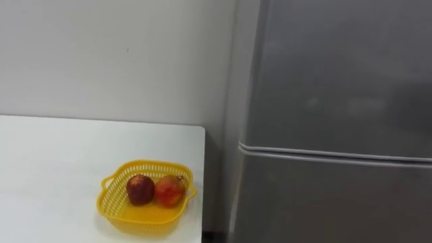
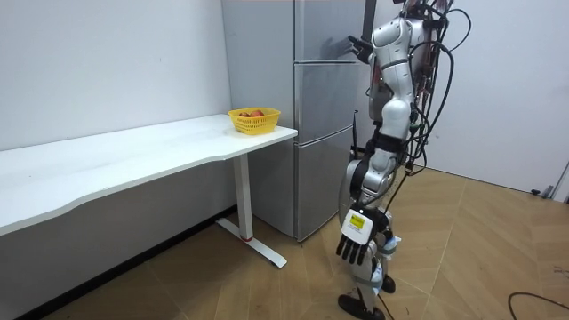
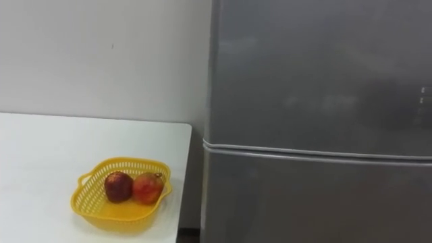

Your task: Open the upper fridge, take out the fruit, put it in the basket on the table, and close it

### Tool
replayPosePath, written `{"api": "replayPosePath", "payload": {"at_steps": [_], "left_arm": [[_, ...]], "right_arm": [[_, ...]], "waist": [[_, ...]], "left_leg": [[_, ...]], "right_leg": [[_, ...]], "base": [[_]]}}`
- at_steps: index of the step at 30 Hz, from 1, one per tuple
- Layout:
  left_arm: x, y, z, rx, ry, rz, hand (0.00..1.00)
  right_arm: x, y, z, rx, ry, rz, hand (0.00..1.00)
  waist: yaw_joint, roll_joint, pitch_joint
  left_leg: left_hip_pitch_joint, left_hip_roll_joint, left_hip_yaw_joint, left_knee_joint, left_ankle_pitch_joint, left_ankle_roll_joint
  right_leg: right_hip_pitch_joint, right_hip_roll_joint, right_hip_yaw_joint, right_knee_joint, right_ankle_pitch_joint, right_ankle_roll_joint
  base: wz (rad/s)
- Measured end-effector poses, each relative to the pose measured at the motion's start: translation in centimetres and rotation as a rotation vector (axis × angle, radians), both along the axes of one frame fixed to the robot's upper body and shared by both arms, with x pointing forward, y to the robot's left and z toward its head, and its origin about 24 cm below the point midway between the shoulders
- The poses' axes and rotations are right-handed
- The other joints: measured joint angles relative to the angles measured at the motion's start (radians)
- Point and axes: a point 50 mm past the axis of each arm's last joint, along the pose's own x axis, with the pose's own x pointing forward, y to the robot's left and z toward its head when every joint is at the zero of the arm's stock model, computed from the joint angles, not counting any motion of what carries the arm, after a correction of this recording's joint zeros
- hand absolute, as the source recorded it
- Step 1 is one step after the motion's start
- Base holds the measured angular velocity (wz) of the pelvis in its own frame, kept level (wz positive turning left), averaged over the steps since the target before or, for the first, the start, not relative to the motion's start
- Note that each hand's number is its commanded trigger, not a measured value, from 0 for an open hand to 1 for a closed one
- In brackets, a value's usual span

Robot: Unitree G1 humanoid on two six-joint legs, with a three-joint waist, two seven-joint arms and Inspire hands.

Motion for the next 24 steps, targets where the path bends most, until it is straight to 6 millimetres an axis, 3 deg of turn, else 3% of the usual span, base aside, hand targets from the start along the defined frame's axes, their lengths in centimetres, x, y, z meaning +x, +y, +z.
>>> {"api": "replayPosePath", "payload": {"at_steps": [6,13,16,21,24], "left_arm": [[1.6,0.7,0.1,0.034,-0.026,-0.050,0.00],[2.8,0.9,0.3,0.078,-0.064,-0.068,0.00],[3.0,0.9,0.2,0.077,-0.069,-0.076,0.00],[4.2,0.5,0.1,0.067,-0.084,-0.112,0.00],[4.6,0.5,0.2,0.071,-0.097,-0.112,0.00]], "right_arm": [[-1.0,-1.0,-0.6,-0.009,0.052,-0.022,0.00],[-2.6,-2.7,-0.9,0.020,0.061,-0.102,0.00],[-3.1,-3.3,-2.1,0.033,0.119,-0.127,0.00],[-3.9,-4.0,-4.1,0.003,0.237,-0.190,0.00],[-4.7,-4.8,-6.4,0.006,0.354,-0.240,0.00]], "waist": [[-0.040,-0.001,-0.0018],[-0.077,-0.002,-0.0023],[-0.085,-0.001,-0.0022],[-0.093,0.014,0.0014],[-0.077,0.017,0.0014]], "left_leg": [[0.001,0.002,0.015,-0.007,0.000,0.000],[0.018,0.005,0.060,-0.012,0.000,0.000],[0.022,0.006,0.062,-0.012,0.000,0.000],[0.023,0.008,0.063,-0.012,0.000,0.000],[0.033,0.010,0.085,-0.021,0.000,0.000]], "right_leg": [[-0.001,0.003,0.005,-0.005,0.003,0.000],[0.000,0.008,0.053,-0.004,0.005,-0.001],[-0.002,0.016,0.079,-0.004,0.010,-0.002],[-0.005,0.017,0.077,-0.006,0.018,-0.001],[-0.007,0.017,0.081,-0.006,0.019,-0.001]], "base": [[-0.06],[-0.21],[-0.20],[-0.04],[-0.04]]}}
